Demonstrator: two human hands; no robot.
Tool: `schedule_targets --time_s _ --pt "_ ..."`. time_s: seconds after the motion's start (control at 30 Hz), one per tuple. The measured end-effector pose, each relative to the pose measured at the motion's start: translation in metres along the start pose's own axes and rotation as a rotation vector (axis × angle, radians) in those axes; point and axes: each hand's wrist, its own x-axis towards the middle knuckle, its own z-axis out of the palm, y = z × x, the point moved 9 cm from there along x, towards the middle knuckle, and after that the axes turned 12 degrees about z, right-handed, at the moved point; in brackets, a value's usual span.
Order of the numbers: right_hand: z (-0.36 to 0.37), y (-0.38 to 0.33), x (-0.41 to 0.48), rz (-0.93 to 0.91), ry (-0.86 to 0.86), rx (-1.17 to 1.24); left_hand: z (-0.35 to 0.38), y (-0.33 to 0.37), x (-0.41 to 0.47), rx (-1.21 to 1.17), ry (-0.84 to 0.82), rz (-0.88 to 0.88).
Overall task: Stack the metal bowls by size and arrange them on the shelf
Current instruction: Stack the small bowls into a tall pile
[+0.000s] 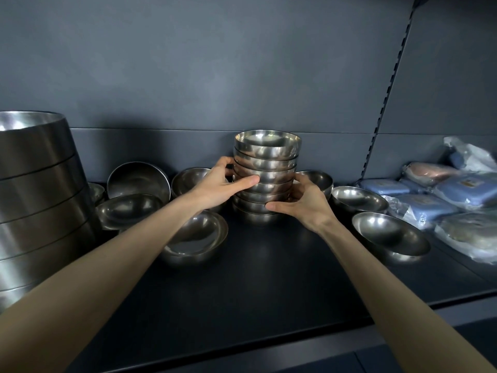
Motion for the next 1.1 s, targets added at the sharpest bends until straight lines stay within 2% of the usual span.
schedule_targets --time_s 1.1 --pt "0.003 -0.013 0.008 0.041 0.081 -0.096 -0.008 -0.007 0.014 0.020 -0.052 -0.012"
